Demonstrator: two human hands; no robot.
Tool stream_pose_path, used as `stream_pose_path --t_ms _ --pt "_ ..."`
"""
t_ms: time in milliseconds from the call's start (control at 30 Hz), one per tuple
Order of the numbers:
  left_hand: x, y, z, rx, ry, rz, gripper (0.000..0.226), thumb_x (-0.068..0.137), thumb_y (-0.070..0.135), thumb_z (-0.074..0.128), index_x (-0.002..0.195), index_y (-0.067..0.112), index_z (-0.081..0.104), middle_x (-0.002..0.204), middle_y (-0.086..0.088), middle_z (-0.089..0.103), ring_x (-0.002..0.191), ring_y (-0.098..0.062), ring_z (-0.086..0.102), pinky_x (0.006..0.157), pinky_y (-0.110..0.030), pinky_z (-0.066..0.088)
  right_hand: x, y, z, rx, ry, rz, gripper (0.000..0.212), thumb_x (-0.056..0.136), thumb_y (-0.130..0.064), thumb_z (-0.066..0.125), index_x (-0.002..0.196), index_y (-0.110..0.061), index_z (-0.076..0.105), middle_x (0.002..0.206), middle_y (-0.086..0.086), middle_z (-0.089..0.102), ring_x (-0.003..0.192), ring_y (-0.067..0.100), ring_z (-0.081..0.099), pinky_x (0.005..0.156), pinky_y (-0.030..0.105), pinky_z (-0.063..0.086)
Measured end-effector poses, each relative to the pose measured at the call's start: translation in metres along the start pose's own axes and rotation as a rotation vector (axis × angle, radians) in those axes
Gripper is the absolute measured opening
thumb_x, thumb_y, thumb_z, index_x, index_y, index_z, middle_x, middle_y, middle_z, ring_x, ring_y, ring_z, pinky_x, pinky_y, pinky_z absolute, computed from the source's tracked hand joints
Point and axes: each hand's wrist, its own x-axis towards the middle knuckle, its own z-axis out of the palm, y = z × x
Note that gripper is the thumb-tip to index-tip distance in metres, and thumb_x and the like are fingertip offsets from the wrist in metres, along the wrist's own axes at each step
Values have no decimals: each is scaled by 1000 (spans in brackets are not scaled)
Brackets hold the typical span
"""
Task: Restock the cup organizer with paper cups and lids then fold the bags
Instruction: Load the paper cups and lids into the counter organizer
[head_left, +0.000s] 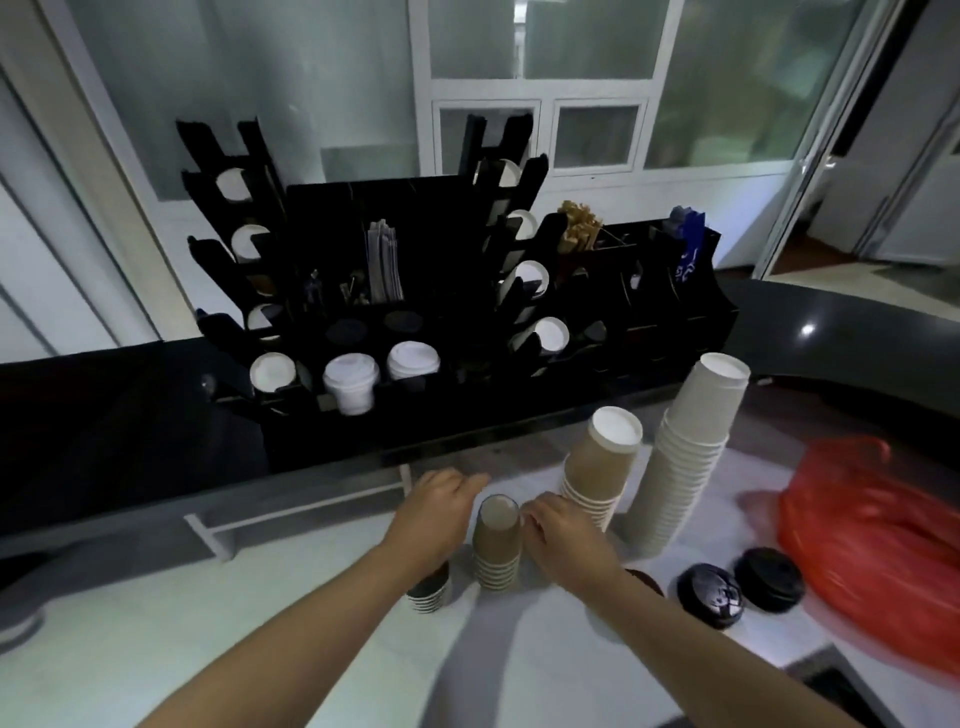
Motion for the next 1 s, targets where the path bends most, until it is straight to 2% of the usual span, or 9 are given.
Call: stream_pose_path --t_ms 67,133,200,300,367,433,600,767,1000 --pt "-5 23 -1 38 -2 -19 39 74 15 50 105 15 74 80 -3 67 74 -24 64 65 -27 51 -25 16 -11 -39 -19 -16 28 92 -31 46 79 -15 66 80 2 63 69 22 59 56 33 46" --pt "-10 46 6 32 -19 -41 24 81 19 50 94 16 70 80 -3 67 74 -25 63 66 -30 50 -51 44 -18 -64 -51 -3 22 91 -28 49 79 -17 63 81 0 61 70 24 58 54 35 46" --pt "-17 75 19 -26 -38 -81 18 84 21 47 83 17 64 80 -3 65 74 -27 60 66 -33 48 -76 80 -25 -59 -120 43 25 93 -34 44 86 -18 63 88 -1 60 77 24 59 60 40 49" --pt "-35 126 45 -91 -102 -162 18 86 22 47 83 19 64 85 0 65 78 -23 61 65 -30 45 -105 127 -38 -94 -236 117 31 93 -39 46 109 -20 65 106 0 59 90 27 61 72 41 51" --pt "-47 150 61 -71 -154 -188 17 85 23 52 88 21 69 91 3 68 83 -20 63 68 -30 49 -118 147 -41 -145 -346 157 41 93 -43 53 128 -22 57 128 4 53 109 30 57 84 40 51" --pt "-57 163 71 -57 -188 -234 24 85 25 49 92 23 72 94 5 69 85 -18 64 71 -31 52 -122 156 -40 -184 -462 204 59 93 -52 55 145 -27 41 150 7 37 127 33 47 97 41 48" --pt "-78 200 88 -65 -305 -278 35 85 27 39 94 25 73 96 9 70 84 -16 64 72 -30 52 -135 168 -24 -205 -651 289 85 89 -61 59 156 -35 15 165 12 9 147 38 25 111 49 39" --pt "-87 203 107 -78 -324 -320 48 90 29 28 107 22 73 111 6 69 101 -19 62 86 -33 48 -130 172 6 -189 -679 339 91 88 -56 64 158 -36 9 166 13 -1 148 42 18 115 51 35" --pt "-103 206 130 -131 -399 -341 39 98 24 36 125 20 64 129 3 60 119 -21 51 99 -31 36 -145 164 32 -202 -552 374 84 87 -40 67 155 -35 18 154 14 19 125 44 42 102 49 45"
